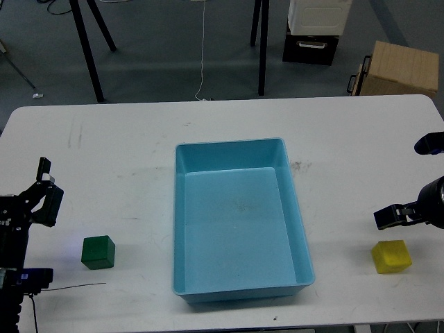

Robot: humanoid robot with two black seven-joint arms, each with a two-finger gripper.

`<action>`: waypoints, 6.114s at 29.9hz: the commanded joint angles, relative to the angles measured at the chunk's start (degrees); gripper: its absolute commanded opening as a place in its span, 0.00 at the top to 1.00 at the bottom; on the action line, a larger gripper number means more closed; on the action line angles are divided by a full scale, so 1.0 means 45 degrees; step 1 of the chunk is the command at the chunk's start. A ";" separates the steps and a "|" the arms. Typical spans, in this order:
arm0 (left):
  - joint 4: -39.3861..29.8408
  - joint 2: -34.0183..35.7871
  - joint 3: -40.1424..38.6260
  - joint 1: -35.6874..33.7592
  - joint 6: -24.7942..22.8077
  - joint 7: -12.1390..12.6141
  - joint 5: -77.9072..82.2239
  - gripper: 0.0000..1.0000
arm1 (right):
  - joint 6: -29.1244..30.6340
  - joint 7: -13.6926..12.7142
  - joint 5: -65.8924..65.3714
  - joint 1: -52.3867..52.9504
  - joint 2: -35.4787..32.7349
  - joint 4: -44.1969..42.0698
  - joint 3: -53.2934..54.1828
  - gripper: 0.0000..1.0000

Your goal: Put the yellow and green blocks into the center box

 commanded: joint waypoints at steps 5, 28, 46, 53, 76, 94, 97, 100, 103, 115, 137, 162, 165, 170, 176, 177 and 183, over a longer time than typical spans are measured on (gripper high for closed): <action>0.0044 -0.0040 0.0157 0.0001 0.0000 -0.0006 0.0086 0.00 | -0.0001 0.0001 -0.0297 -0.0766 0.0249 0.0051 -0.0072 0.00; 0.0434 -0.0275 0.0177 -0.0194 0.0000 0.0013 0.0438 0.00 | -0.0734 0.0001 -0.0297 -0.1938 0.1363 -0.0163 -0.0072 0.45; 0.0551 -0.0431 0.0196 -0.0331 0.0000 0.0013 0.0887 0.00 | -0.1556 0.0001 0.0829 0.1045 0.0892 -0.0104 0.1958 1.00; 0.0571 -0.0490 0.0196 -0.0351 0.0000 0.0013 0.0887 0.00 | -0.1536 0.0001 0.4193 0.3763 0.4637 -0.0669 0.1434 1.00; 0.1021 -0.0470 0.0196 -0.0605 0.0000 0.0052 0.0867 0.00 | -0.1966 0.0001 0.4253 0.2241 1.2300 -0.5143 -0.1166 0.73; 0.1021 -0.0470 0.0196 -0.0683 0.0000 0.0052 0.0887 0.00 | -0.1557 0.0001 0.5130 0.2534 1.1484 -0.6724 0.0587 0.03; 0.1040 -0.0431 0.0196 -0.0702 0.0000 0.0052 0.0887 0.00 | -0.1146 0.0001 0.5560 0.2671 1.0020 -0.7057 0.2072 0.03; 0.1021 -0.0431 0.0196 -0.0683 0.0000 0.0052 0.0887 0.00 | -0.1184 0.0001 0.6574 0.2554 0.8554 -0.7253 0.3596 0.03; 0.1021 -0.0431 0.0196 -0.0702 0.0000 0.0052 0.0887 0.00 | -0.1224 0.0001 0.7979 0.2165 0.7110 -0.7486 0.5040 0.03; 0.1021 -0.0412 0.0196 -0.0722 0.0000 0.0052 0.0887 0.00 | -0.0893 0.1293 1.2979 -0.2948 0.4313 -0.9284 1.3573 0.01; 0.0962 -0.0372 0.0157 -0.1132 0.0000 -0.0025 0.0867 0.00 | -0.0001 0.3234 1.7281 -1.7634 0.5304 -0.6572 2.5783 0.01; 0.2016 0.1969 -0.4081 -0.3159 0.0000 0.1556 0.0789 0.00 | -0.0001 0.3234 1.6207 -2.2114 0.8316 -0.4285 2.6315 0.01; 0.2153 0.4015 -0.3692 -0.3884 0.0000 0.1576 0.0887 0.00 | -0.0001 0.3234 1.6187 -2.2309 0.8335 -0.4187 2.6412 0.01; 0.2271 0.7824 -0.1098 -0.6108 0.0000 0.1615 0.1665 0.00 | -0.0001 0.3234 1.6148 -2.2329 0.8335 -0.3953 2.6451 0.01; 0.2271 1.1440 0.2492 -0.9543 0.0000 0.1771 0.3890 0.00 | -0.0001 0.3234 1.5836 -2.2407 0.8374 -0.3602 2.6568 0.01; 0.2232 1.1657 0.3313 -1.0227 0.0000 0.1771 0.4359 0.00 | -0.0001 0.3234 1.5816 -2.2427 0.8413 -0.3524 2.6569 0.01; 0.1978 1.2304 0.9404 -1.5264 0.0000 0.1791 0.7152 0.00 | -0.0001 0.3254 1.5797 -2.2388 0.8783 -0.3191 2.6569 0.01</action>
